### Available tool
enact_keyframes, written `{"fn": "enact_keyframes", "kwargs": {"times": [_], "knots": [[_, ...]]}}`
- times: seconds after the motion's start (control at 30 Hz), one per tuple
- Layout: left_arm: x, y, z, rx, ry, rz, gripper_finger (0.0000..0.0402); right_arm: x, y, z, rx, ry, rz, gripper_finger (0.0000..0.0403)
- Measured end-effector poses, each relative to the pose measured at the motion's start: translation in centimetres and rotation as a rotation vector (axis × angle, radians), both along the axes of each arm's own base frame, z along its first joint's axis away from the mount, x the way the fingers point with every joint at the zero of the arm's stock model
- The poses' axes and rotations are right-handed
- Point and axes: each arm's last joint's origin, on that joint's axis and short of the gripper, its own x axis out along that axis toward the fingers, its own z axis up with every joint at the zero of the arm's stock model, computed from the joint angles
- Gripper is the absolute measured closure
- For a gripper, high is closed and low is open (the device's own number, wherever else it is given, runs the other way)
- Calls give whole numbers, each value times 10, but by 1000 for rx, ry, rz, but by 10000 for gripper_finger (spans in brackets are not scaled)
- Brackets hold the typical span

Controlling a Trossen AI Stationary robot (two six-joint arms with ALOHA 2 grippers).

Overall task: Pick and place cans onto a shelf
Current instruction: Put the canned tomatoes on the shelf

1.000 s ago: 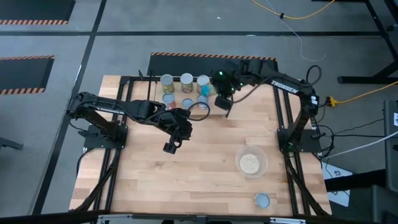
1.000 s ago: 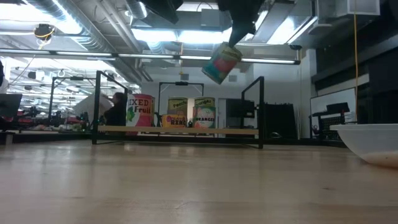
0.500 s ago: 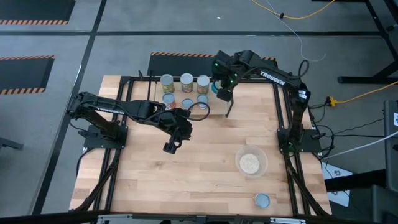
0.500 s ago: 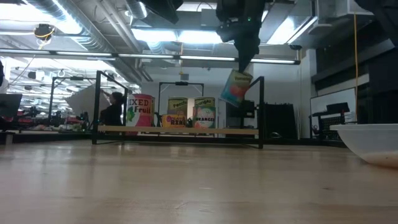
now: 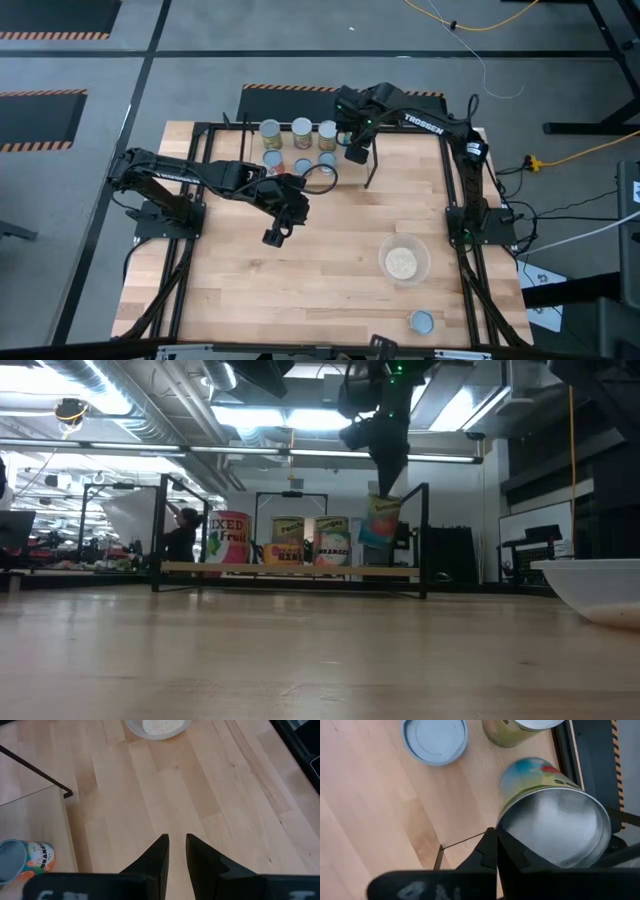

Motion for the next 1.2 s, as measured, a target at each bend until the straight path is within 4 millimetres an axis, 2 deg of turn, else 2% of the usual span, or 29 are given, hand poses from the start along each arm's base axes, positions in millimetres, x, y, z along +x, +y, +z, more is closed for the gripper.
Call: {"fn": "enact_keyframes", "kwargs": {"times": [0.8,1.2], "knots": [[0,0,0,0,0,-1,343,6,-6,-6,-17,-29,-9,403],[0,0,0,0,0,-1,343,17,-15,-33,13,31,-13,402]]}}
